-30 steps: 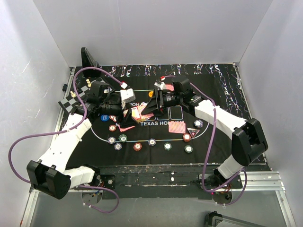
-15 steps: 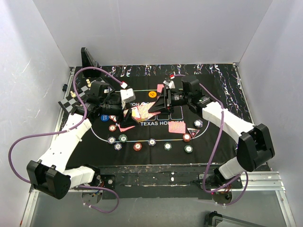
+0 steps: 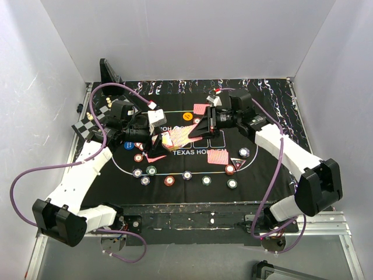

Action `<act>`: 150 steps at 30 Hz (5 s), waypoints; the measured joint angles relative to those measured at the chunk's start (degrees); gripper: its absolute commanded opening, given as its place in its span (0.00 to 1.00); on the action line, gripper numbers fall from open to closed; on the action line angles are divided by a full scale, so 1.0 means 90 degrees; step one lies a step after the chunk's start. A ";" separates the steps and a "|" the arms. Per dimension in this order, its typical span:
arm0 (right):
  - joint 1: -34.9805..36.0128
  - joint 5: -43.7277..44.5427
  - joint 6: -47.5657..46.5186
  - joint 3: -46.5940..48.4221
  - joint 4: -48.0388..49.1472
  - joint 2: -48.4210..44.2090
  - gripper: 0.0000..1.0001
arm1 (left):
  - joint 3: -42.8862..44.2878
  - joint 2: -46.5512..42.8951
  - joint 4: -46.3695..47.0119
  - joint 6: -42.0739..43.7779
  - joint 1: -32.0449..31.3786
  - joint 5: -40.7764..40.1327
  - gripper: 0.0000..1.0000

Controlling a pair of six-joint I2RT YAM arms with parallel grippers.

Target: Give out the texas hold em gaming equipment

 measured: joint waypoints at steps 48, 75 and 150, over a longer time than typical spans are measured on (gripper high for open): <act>0.2018 1.0472 -0.5292 0.5304 -0.4949 0.5391 0.01 | -0.0073 -0.0918 -0.0682 -0.0063 0.0000 0.0034 0.00; 0.2543 0.9799 -0.5068 0.4828 -0.4396 0.5620 0.61 | -0.0073 -0.0945 -0.0566 -0.0221 0.0000 0.0138 0.00; 0.0833 0.0007 0.0078 0.0469 0.0396 0.0627 0.59 | -0.0192 -0.0605 0.0325 -0.0372 0.0000 0.0053 0.00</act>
